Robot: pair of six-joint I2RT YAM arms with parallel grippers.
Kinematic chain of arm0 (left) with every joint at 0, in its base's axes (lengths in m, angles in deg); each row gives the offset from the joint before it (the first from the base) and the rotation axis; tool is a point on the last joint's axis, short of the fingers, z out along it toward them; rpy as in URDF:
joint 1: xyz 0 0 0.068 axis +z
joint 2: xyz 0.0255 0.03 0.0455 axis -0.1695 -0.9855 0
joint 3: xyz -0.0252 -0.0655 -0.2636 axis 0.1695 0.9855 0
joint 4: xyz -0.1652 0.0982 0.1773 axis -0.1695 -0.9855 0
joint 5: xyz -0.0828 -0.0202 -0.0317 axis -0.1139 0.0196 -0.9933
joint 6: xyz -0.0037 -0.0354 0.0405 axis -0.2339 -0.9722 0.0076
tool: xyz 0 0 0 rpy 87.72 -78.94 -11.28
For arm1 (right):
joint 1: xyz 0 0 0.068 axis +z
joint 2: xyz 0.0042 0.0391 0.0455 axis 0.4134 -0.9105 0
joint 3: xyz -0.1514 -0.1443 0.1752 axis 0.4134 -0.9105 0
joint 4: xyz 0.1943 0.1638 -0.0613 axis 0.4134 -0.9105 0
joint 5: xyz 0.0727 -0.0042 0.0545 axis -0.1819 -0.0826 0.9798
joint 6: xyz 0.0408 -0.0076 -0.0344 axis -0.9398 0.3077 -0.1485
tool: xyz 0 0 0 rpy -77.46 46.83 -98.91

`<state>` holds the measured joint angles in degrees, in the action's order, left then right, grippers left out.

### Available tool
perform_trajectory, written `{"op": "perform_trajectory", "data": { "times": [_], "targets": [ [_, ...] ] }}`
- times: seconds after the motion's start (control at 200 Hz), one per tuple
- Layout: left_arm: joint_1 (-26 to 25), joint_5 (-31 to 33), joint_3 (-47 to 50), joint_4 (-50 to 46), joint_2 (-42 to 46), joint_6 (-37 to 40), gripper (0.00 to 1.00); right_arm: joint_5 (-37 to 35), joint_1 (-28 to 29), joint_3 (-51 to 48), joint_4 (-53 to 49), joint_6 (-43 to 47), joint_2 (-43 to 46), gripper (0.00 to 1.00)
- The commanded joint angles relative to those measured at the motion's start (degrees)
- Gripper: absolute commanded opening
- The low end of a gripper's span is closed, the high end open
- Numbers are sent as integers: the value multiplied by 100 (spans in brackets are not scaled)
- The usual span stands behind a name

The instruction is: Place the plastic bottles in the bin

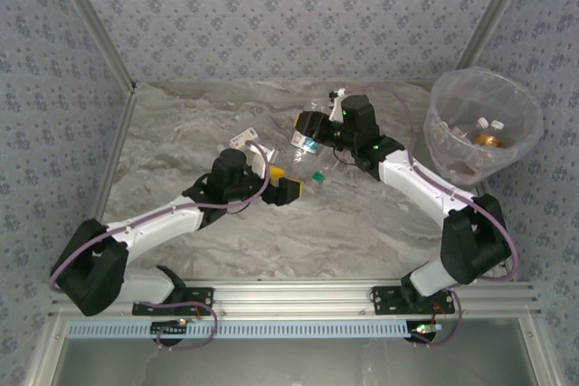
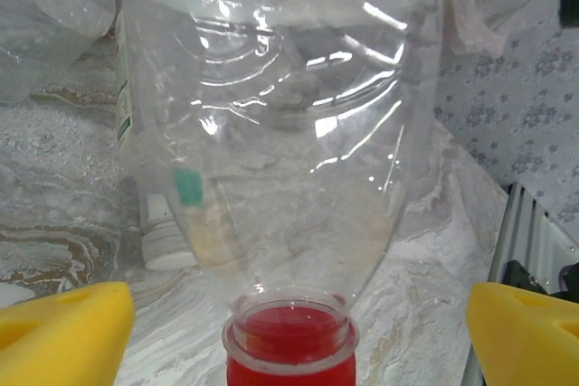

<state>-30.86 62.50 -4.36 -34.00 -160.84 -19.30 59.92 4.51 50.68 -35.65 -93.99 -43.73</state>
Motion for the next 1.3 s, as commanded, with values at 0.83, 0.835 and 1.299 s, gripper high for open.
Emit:
{"op": "perform_trajectory", "data": {
  "times": [0.83, 0.835, 1.299],
  "targets": [
    [85, 4090, 598, -815, 1726, -276, 99, -1323, -745, 585, -2039, 2001, 1752, 47],
    [92, 4096, 598, -818, 1724, -279, 99, -1331, -755, 592, -2048, 2010, 1766, 47],
    [187, 4109, 617, -838, 1489, -444, 99, -1319, -2045, 1227, -2791, 2858, 2741, 47]
  ]
}}
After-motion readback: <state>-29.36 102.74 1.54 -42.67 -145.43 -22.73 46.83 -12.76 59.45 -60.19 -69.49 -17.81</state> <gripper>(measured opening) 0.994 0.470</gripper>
